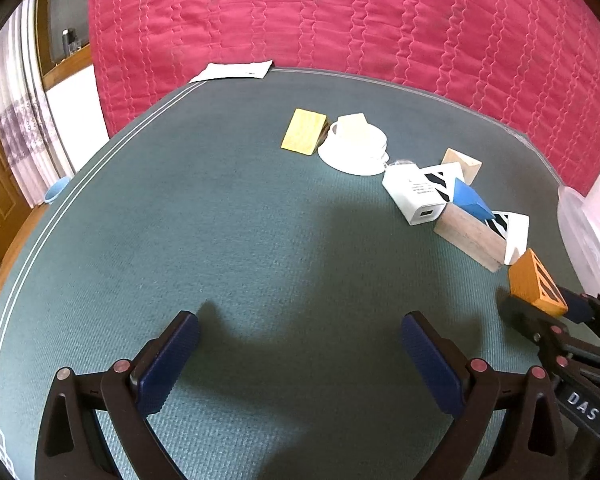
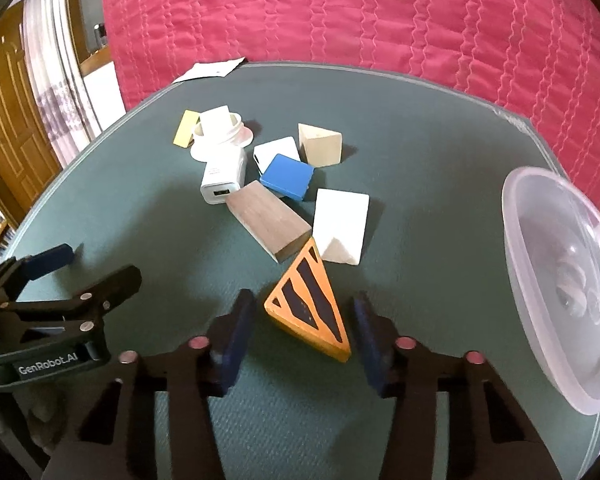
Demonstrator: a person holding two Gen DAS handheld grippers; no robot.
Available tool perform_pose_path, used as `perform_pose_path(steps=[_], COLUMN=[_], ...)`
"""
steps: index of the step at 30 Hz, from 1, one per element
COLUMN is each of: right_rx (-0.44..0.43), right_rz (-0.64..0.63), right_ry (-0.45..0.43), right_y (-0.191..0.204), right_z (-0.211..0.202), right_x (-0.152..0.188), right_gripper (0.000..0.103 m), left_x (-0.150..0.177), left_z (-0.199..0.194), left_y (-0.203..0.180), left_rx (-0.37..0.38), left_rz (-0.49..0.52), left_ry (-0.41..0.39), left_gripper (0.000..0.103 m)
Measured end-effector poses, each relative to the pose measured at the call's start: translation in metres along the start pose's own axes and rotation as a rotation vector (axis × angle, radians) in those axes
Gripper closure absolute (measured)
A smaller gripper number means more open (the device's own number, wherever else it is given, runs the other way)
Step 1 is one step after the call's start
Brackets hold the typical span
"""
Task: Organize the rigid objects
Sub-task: 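Close the right gripper on the orange striped triangular block and lift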
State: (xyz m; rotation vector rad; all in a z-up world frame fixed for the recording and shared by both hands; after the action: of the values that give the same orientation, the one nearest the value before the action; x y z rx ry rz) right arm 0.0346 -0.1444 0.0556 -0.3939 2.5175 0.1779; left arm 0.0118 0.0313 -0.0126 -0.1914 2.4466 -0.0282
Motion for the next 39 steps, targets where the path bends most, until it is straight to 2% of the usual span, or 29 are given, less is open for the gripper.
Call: perform_pose_path(steps=[2, 13, 15, 29, 32, 39], right_rx=[0.017, 0.023, 0.018, -0.008, -0.019, -0.017], right_rz=[-0.007, -0.006, 0.001, 0.018, 0.033, 0.086], right_ry=[-0.011, -0.029, -0.028, -0.051, -0.058, -0.099], right_y=[0.000, -0.002, -0.004, -0.010, -0.017, -0.044], right_z=[0.000, -0.002, -0.003, -0.017, -0.022, -0.043], right_x=[0.001, 0.003, 0.003, 0.004, 0.005, 0.017], right_gripper=[0.066, 0.069, 0.073, 0.073, 0.073, 0.073], left_x=[0.000, 0.002, 0.001, 0.003, 0.004, 0.001], left_z=[0.001, 0.001, 0.002, 0.004, 0.003, 0.003], left_y=[0.000, -0.002, -0.002, -0.007, -0.013, -0.021], left_rx=[-0.002, -0.015, -0.018, -0.024, 0.010, -0.005], left_rz=[0.002, 0.014, 0.016, 0.045, 0.092, 0.123], left_ry=[0.000, 0.006, 0.008, 0.017, 0.021, 0.024], left_gripper=[0.000, 0.000, 0.000, 0.000, 0.000, 0.000])
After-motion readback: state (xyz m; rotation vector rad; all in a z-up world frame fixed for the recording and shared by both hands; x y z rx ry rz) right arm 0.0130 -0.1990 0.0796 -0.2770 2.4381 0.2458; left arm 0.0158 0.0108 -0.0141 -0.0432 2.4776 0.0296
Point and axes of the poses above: each gripper's, at about its wrist camera, not at the fingertips, and z roughly the way its jaws point, y to its left, x to its underside, the point moved 2 cm from there along z, roughly the way its jaws point, and after that the axes turned 1 degree about x, right-handed, at the moved point
